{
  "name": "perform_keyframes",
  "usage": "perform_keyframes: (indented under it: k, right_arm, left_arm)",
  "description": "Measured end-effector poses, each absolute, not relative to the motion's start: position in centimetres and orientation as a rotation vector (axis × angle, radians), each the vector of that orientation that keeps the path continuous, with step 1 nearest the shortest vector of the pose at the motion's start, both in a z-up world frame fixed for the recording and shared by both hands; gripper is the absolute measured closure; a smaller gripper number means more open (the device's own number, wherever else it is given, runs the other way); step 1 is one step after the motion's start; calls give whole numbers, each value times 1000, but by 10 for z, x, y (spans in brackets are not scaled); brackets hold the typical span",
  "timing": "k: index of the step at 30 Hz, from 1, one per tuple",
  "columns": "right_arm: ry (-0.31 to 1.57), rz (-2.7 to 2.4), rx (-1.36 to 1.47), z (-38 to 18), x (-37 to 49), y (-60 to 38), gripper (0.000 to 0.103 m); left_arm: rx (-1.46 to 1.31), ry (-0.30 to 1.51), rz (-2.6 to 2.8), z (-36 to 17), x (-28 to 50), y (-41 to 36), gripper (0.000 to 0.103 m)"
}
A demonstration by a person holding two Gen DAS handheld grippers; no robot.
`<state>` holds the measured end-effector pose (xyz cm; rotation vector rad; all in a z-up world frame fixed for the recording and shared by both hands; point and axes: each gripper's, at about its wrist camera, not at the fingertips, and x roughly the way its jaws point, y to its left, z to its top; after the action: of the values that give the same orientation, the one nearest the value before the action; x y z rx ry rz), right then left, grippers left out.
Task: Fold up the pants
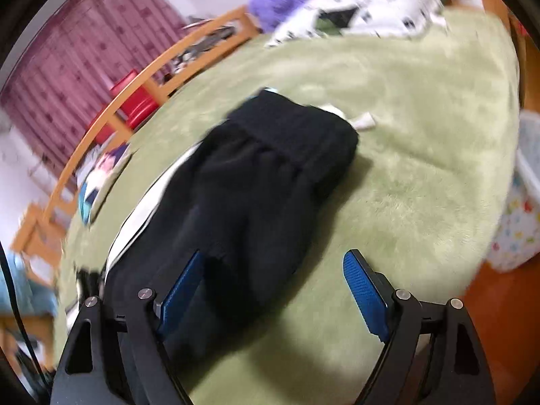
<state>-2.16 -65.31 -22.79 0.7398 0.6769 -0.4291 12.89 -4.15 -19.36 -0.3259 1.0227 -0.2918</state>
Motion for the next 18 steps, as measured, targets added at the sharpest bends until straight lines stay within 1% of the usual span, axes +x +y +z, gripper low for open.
perform_keyframes:
  k: [3,5,6,8,10,11,13,14,15,16,17,18]
  right_arm:
    - [647,-405,812,-243,-14,-672,19]
    - [623,-390,833,-246,-5,-680,19]
    - [617,-379,839,-247,1,-682,19]
    - [616,-354,844,-251,11,-690,19]
    - [614,-338,841,-251,20,-692,18]
    - [619,-332,836,-251,26,-694,16]
    - [636,-329,816,-251,36,-696,15]
    - [644,-338,805,-250,39,-696,19]
    - [658,-349,790,-249,41,-695,31]
    - [681,-374,764,-246,42,-693,39]
    - [695,-383,741,-242,40,-691,52]
    - [687,-379,737,-237,36,-687,64]
  left_arm:
    - [-356,1074,-324,-207,138,-37,32]
    - [-377,1077,-336,-213,141,-33,32]
    - [-382,1066,-347,-213,142,-33,30]
    - [-376,1062,-370,-214,145,-36,23]
    - [-356,1056,-384,-216,150,-42,21]
    - [-344,1054,-387,-216,152,-44,22]
    - [-308,1073,-396,-216,157,-51,22]
    - [-300,1070,-409,-213,157,-52,28]
    - [-299,1074,-420,-213,157,-54,34]
    - [-294,1085,-400,-214,157,-55,48]
    - [-290,1082,-389,-213,157,-55,66]
    - [-290,1073,-410,-209,155,-55,76]
